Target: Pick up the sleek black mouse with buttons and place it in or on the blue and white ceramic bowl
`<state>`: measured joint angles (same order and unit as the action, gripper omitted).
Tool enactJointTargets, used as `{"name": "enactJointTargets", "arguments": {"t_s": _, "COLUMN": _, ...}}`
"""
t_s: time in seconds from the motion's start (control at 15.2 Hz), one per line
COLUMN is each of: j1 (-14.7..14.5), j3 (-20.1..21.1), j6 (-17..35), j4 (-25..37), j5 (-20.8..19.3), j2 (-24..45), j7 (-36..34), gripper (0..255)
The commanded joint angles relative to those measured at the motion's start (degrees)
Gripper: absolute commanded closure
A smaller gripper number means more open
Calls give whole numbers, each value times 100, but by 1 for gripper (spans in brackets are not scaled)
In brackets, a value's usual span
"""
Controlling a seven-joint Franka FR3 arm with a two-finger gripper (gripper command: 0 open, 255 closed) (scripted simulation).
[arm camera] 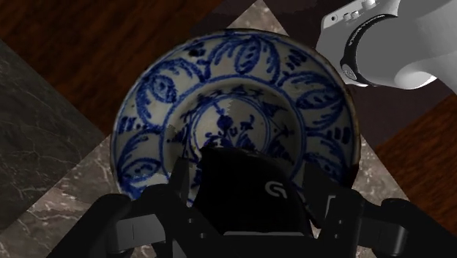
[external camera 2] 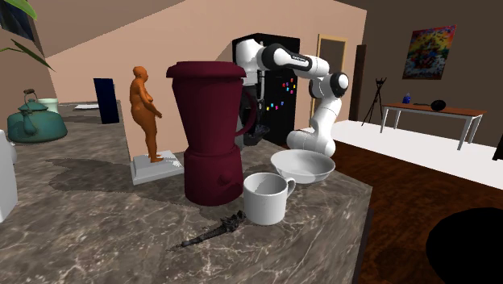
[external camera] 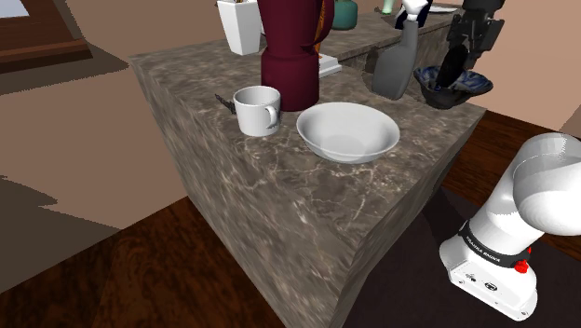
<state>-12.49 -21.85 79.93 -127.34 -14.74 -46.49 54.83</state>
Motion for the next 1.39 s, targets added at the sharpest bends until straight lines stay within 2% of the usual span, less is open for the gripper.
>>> {"name": "enactJointTargets", "arguments": {"t_s": 0.0, "j1": 14, "j3": -23, "j6": 136, "j4": -183, "j5": -26, "j2": -51, "j7": -14, "gripper": 255}}
{"name": "enactJointTargets", "arguments": {"t_s": 0.13, "j1": 32, "j3": -52, "j6": 277, "j4": -379, "j5": -57, "j2": -107, "j7": -26, "gripper": 255}}
{"name": "enactJointTargets", "arguments": {"t_s": 0.66, "j1": 32, "j3": -52, "j6": 277, "j4": -379, "j5": -58, "j2": -107, "j7": -26, "gripper": 255}}
{"name": "enactJointTargets", "arguments": {"t_s": 0.73, "j1": 32, "j3": -52, "j6": 277, "j4": -379, "j5": -58, "j2": -107, "j7": -26, "gripper": 0}}
{"name": "enactJointTargets", "arguments": {"t_s": 1.06, "j1": 32, "j3": -52, "j6": 277, "j4": -379, "j5": -57, "j2": -107, "j7": -26, "gripper": 0}}
{"name": "enactJointTargets", "arguments": {"t_s": 1.32, "j1": -59, "j3": 38, "j6": -326, "j4": 555, "j5": 72, "j2": 225, "j7": 45, "gripper": 0}}
